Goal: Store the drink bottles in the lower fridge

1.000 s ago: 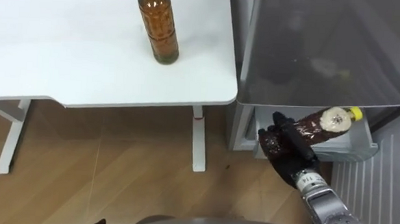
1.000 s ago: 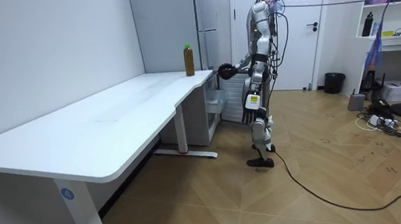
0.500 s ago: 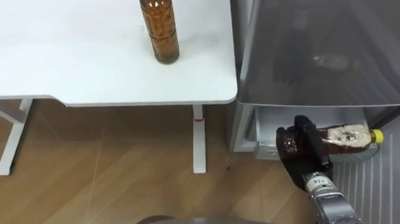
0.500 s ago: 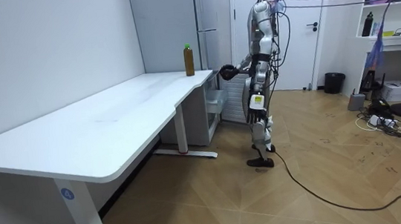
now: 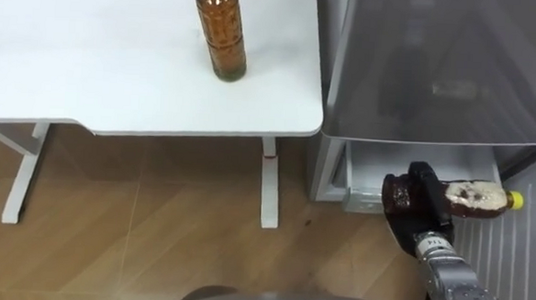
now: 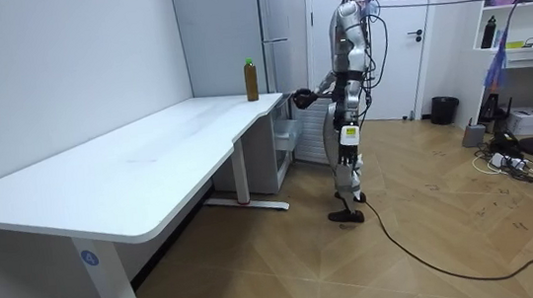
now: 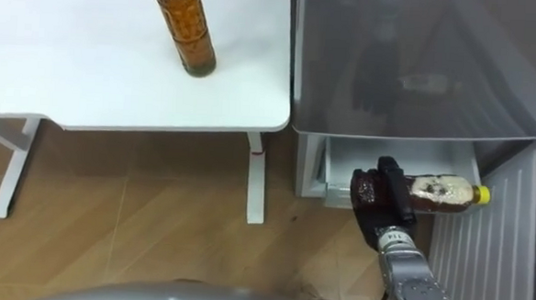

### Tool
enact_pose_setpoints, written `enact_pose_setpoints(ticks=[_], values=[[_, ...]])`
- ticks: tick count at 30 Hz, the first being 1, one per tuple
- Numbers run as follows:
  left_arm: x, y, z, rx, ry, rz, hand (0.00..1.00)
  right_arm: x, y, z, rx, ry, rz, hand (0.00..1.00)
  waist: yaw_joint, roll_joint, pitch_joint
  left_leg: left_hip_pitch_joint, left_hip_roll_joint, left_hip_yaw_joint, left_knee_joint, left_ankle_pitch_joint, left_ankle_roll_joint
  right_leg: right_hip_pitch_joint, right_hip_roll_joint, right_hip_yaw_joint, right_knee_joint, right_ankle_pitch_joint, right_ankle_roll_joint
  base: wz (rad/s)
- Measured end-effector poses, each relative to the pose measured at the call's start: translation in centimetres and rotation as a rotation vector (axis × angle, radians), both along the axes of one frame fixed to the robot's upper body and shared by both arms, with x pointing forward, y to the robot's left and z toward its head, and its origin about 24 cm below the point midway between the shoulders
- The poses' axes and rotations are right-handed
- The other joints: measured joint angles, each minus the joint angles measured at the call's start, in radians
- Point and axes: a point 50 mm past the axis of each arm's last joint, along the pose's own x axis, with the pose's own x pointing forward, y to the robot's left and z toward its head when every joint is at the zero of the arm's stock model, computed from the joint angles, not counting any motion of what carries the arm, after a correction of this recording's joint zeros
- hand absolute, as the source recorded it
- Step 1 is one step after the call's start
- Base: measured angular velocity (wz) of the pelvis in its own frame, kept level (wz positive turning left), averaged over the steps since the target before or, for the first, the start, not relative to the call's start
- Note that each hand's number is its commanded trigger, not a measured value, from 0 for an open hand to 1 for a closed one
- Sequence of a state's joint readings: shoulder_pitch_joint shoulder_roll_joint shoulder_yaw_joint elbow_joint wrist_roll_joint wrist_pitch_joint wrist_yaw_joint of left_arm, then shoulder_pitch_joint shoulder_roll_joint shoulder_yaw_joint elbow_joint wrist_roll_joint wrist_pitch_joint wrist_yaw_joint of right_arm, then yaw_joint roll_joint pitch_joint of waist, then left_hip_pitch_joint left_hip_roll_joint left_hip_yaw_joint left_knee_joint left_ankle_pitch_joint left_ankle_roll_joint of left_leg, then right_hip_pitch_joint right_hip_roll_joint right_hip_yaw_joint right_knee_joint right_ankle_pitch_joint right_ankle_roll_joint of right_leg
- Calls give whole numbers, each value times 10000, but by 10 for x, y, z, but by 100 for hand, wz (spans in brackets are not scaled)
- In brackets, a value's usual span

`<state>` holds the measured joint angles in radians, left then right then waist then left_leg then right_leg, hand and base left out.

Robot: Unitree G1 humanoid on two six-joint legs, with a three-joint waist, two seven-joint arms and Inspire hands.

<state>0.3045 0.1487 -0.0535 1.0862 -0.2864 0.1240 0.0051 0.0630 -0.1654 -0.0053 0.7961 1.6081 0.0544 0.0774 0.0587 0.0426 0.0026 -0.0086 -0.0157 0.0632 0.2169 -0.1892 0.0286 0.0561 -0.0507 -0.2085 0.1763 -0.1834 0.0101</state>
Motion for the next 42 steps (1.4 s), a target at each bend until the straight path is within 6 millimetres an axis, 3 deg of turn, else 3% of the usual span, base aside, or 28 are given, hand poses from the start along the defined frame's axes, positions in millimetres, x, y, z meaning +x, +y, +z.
enact_pose_setpoints(ticks=[3, 6, 8, 13, 22, 29, 31, 37, 42], values=[[14, 1, 0, 54, -278, -279, 0, 10, -4, 0, 25, 39, -312, 100, 2, 61, 19, -416, 8, -100, 126, 26, 7, -408, -17, -107, 160, 24, -21, 10], [39, 2, 0, 84, -816, -391, 0, 37, -4, 8, 1, -190, -346, 100, -76, 148, 62, -1123, 38, -122, 352, 91, 5, -1089, -16, -138, 349, 81, -96, 1], [58, 4, 1, 163, -1175, -503, 0, 57, -6, 14, 80, -365, -624, 100, -18, 130, 130, -1443, 35, -128, 358, 193, 0, -1479, -37, -137, 521, 99, -118, 2], [80, 8, 4, 133, -1901, -661, 0, 83, -16, 29, -46, -732, -871, 100, 43, 35, 229, -2150, 17, -136, 413, 347, 23, -2295, -116, -187, 792, 121, -151, 2], [92, 7, 4, -93, -1824, -879, 0, 91, -46, 41, -511, -590, -1531, 100, 273, 1, 299, -3494, -60, -219, 534, 588, 108, -3839, -373, -346, 1474, 111, -159, 3], [102, 11, 6, -43, -1991, -1319, 0, 125, -58, 74, -1087, -874, -1286, 100, 296, -198, 528, -4774, -345, -140, 1099, 769, 227, -5452, -850, -188, 2833, -185, -152, 6], [108, 12, 8, 22, -2085, -1551, 0, 136, -57, 83, -1208, -1109, -1126, 100, 301, -246, 558, -5183, -356, -140, 1374, 777, 242, -5842, -883, -172, 3089, -212, -171, 11], [118, 13, 10, 106, -2300, -1845, 0, 146, -61, 96, -1644, -1136, -871, 100, 598, -268, 569, -5917, -361, -155, 1734, 835, 272, -6561, -971, -126, 3482, -304, -212, 6], [116, 15, 10, 370, -2171, -1947, 0, 156, -65, 110, -2178, -1139, -615, 100, 600, -262, 557, -6350, -479, -153, 2040, 838, 273, -7112, -1220, -143, 4113, -430, -278, 7]])
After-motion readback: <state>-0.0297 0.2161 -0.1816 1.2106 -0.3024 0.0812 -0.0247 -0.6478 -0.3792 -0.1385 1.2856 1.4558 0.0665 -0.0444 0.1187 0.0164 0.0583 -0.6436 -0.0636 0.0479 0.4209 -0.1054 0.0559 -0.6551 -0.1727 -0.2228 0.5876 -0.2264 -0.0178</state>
